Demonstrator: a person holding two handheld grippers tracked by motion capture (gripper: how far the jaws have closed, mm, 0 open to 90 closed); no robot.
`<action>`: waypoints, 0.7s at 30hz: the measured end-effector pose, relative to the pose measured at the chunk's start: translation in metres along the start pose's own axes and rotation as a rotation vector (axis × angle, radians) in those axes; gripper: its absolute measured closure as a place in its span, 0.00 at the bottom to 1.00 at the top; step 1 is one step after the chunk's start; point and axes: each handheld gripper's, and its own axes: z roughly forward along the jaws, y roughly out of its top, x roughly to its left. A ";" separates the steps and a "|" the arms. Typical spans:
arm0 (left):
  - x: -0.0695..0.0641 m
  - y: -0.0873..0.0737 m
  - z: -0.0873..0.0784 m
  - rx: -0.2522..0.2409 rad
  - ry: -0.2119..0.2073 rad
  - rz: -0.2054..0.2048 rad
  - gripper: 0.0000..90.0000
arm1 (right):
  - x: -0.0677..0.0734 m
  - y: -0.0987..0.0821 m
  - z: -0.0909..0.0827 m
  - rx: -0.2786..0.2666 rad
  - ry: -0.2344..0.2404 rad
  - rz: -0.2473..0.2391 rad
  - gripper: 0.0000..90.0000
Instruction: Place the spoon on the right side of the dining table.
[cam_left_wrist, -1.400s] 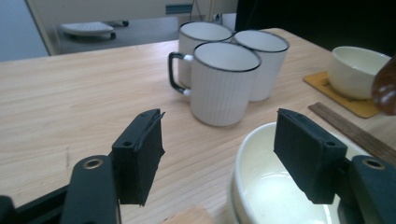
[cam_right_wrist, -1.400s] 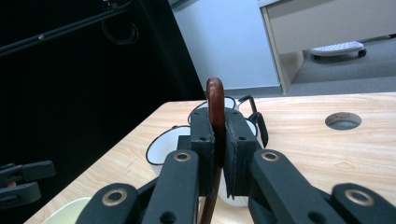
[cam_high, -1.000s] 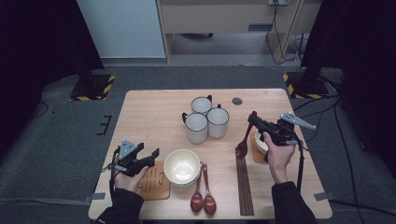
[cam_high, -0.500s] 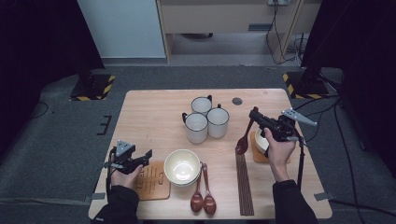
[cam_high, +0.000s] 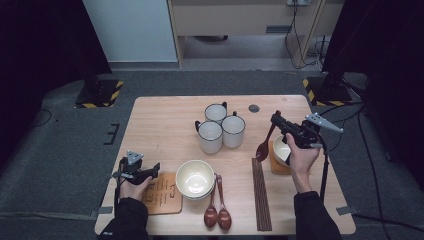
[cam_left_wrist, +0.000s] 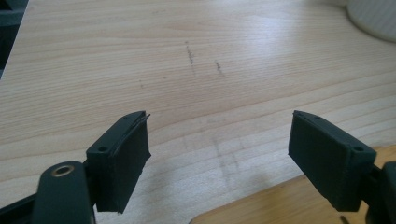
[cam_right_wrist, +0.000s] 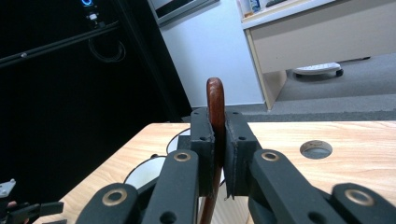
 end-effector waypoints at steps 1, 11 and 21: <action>0.001 -0.001 0.001 0.005 0.003 0.001 0.21 | -0.001 0.001 0.000 -0.001 -0.001 0.001 0.93; 0.004 -0.005 0.007 0.029 0.015 -0.003 0.20 | -0.007 0.006 -0.002 -0.017 -0.029 -0.007 0.93; 0.006 -0.007 0.010 0.043 0.019 -0.001 0.20 | -0.013 0.009 -0.004 -0.032 -0.055 -0.004 0.93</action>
